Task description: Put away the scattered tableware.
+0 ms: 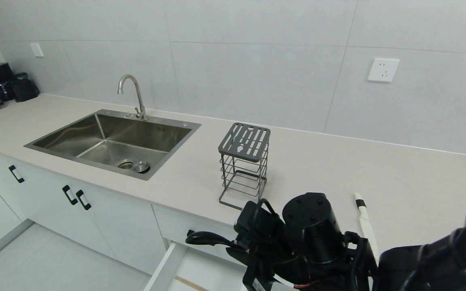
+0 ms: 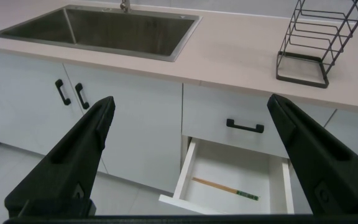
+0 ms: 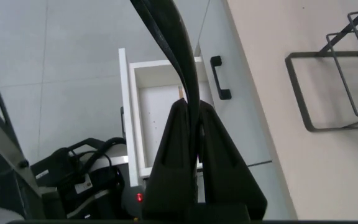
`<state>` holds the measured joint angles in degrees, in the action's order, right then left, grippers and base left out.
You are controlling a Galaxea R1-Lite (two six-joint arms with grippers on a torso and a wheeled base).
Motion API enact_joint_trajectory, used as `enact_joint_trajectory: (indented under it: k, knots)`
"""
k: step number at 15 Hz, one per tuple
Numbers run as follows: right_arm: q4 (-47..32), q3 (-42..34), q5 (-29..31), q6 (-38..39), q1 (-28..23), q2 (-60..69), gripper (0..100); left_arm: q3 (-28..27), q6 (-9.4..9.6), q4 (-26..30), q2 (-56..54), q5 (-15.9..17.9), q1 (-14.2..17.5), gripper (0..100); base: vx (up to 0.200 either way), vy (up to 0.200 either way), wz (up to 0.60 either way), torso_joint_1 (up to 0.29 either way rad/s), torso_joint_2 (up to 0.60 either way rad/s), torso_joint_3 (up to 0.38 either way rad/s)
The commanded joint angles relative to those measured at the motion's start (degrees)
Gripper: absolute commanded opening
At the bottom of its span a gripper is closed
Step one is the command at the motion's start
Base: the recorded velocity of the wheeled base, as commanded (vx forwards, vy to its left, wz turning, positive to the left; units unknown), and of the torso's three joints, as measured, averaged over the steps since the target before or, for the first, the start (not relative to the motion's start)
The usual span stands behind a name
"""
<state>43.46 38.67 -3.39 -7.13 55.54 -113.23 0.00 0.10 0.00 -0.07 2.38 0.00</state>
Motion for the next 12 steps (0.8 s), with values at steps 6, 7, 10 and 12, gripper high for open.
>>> enact_joint_trajectory:
  k: [6,7,10,12]
  knots:
    - [-0.4,7.2,5.1,4.8,3.5,-10.4,0,0.0,-0.01,0.0,0.1,0.0,0.0,100,0.000,0.000,0.00,0.000,0.00,0.000]
    - [-0.3,7.2,5.1,5.2,3.8,-11.5,0,0.0,-0.01,0.0,0.1,0.0,0.0,100,0.000,0.000,0.00,0.000,0.00,0.000]
    - [0.0,10.3,5.1,4.8,4.5,-16.1,0,0.0,-0.01,0.0,0.1,0.0,0.0,100,0.000,0.000,0.00,0.000,0.00,0.000]
    - [0.0,11.3,5.1,4.8,4.4,-17.9,0,0.0,-0.01,0.0,0.1,0.0,0.0,100,0.000,0.000,0.00,0.000,0.00,0.000]
